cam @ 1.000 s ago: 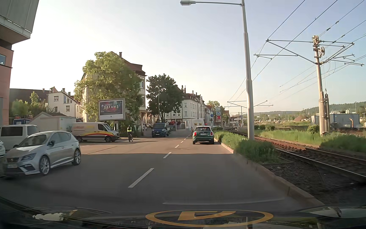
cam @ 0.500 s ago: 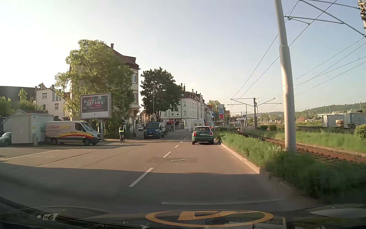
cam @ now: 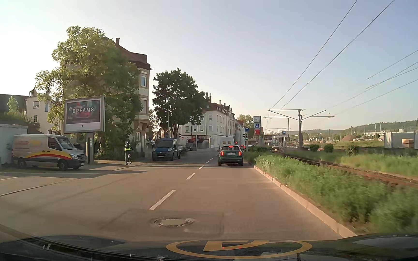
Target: Follow the waypoints while adhering to traffic rules and regulations
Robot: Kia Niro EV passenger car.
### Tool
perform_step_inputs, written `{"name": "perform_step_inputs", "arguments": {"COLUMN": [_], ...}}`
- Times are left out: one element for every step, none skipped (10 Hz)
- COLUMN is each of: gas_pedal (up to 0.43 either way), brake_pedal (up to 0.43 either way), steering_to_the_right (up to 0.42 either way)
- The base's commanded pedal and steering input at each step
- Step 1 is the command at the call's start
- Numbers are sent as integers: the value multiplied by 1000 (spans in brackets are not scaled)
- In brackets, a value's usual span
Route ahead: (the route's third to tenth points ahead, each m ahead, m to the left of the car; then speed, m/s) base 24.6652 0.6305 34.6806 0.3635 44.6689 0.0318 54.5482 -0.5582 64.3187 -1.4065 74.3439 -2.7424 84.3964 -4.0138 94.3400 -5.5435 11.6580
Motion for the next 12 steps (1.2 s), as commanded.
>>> {"name": "perform_step_inputs", "arguments": {"gas_pedal": [98,98,98,87,87,67,39,20,20,8,0,0], "brake_pedal": [0,0,0,0,0,0,0,0,0,0,0,0], "steering_to_the_right": [-1,-1,-1,-1,-1,-2,-1,-1,-1,-1,-1,-2]}}
